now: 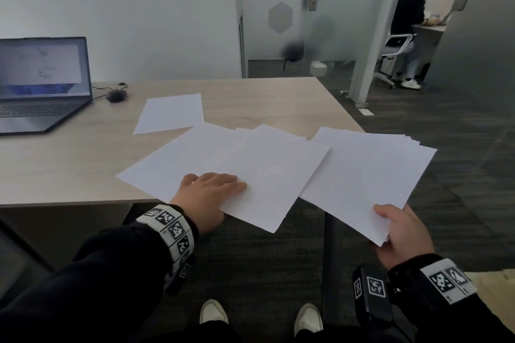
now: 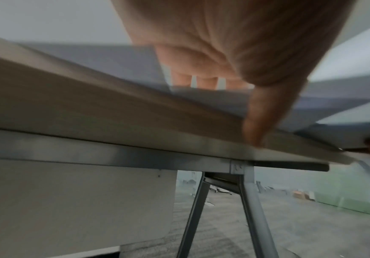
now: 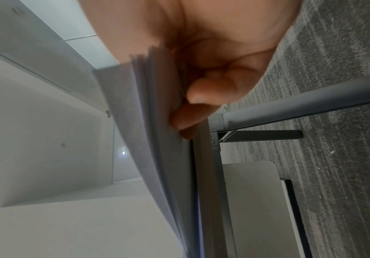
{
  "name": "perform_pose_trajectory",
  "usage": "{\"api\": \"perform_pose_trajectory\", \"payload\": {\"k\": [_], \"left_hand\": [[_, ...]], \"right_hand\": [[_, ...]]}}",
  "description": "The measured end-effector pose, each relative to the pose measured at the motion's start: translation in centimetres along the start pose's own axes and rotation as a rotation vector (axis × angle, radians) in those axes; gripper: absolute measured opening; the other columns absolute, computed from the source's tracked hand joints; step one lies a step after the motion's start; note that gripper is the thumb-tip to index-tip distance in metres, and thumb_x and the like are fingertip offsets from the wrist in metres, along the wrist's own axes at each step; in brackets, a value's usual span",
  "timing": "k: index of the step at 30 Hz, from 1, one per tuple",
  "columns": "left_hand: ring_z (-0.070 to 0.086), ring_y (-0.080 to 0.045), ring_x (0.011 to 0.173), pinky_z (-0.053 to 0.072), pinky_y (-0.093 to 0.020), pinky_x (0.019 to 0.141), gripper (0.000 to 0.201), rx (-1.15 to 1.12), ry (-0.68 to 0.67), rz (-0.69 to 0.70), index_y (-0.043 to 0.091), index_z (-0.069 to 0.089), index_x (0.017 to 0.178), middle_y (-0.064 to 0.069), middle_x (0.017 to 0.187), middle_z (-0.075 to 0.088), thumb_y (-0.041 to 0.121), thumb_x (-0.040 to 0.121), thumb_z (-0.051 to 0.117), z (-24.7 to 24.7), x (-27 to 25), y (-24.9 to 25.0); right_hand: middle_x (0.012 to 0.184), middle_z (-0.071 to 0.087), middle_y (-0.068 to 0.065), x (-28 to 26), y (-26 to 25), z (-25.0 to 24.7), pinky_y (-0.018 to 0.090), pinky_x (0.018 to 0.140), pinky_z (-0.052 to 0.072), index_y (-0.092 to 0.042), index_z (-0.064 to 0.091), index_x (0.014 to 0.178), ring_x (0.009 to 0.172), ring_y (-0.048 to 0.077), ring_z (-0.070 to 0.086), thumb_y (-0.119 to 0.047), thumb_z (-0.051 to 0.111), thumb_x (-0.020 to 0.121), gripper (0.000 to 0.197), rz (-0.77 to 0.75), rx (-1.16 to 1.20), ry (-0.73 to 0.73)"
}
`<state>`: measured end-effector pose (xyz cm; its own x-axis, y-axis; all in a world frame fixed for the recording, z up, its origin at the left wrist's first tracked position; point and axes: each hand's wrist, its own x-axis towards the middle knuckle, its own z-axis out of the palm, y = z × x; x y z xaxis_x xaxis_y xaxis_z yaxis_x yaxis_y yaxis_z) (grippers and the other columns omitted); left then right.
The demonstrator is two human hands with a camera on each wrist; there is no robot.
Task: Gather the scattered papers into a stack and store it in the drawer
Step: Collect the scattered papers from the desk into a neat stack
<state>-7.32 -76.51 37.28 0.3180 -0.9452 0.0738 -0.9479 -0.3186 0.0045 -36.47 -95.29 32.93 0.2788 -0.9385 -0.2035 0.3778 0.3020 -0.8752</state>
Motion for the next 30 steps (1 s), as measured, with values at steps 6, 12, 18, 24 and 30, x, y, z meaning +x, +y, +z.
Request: {"api": "perform_pose_trajectory", "payload": {"k": [6,12,18,24,30], "left_hand": [[0.061,-0.019,0.117,0.044,-0.047,0.1,0.051,-0.187,0.397,0.086,0.034,0.066,0.12,0.008,0.123,0.068,-0.001,0.084,0.057,-1.1,1.2,-0.8],[0.06,-0.021,0.119,0.038,-0.031,0.107,0.054,-0.323,0.707,0.008,0.023,0.069,0.12,-0.003,0.122,0.068,-0.008,0.078,0.055,-4.6,0.9,-4.3],[0.049,-0.02,0.132,0.038,-0.053,0.109,0.059,-0.301,0.543,-0.219,0.037,0.064,0.122,0.005,0.131,0.063,-0.004,0.08,0.062,-0.7,-2.4,-10.8],[0.026,-0.005,0.143,0.014,-0.042,0.118,0.065,-0.242,0.182,-0.458,0.05,0.042,0.137,0.023,0.149,0.039,0.018,0.081,0.052,1.7,-4.9,-11.4],[0.035,-0.012,0.132,0.021,-0.042,0.108,0.064,-0.1,0.147,-0.43,0.05,0.046,0.128,0.024,0.137,0.044,0.019,0.073,0.058,0.7,-5.3,-10.1]], "right_hand": [[0.09,0.064,0.0,-1.1,-0.7,0.4,0.015,0.038,0.046,-0.01,0.059,0.109,0.053,0.002,0.067,0.005,0.047,0.096,0.023,-0.012,-0.047,0.026],[0.096,0.07,0.005,-0.7,-0.3,0.5,0.023,0.043,0.049,-0.02,0.064,0.095,0.071,0.02,0.067,0.0,0.05,0.092,0.024,0.003,-0.025,0.017],[0.093,0.071,0.005,-0.8,0.3,1.8,0.02,0.037,0.045,-0.013,0.061,0.118,0.055,0.014,0.069,0.002,0.047,0.093,0.033,0.005,0.031,-0.017],[0.098,0.07,0.008,-1.2,1.0,3.5,0.02,0.037,0.045,-0.007,0.06,0.122,0.058,0.017,0.067,0.003,0.045,0.092,0.035,0.012,0.0,-0.056],[0.109,0.071,0.013,-1.2,1.3,3.5,0.03,0.05,0.046,-0.015,0.066,0.098,0.08,0.027,0.065,-0.005,0.053,0.089,0.019,0.014,-0.145,-0.035]]}}
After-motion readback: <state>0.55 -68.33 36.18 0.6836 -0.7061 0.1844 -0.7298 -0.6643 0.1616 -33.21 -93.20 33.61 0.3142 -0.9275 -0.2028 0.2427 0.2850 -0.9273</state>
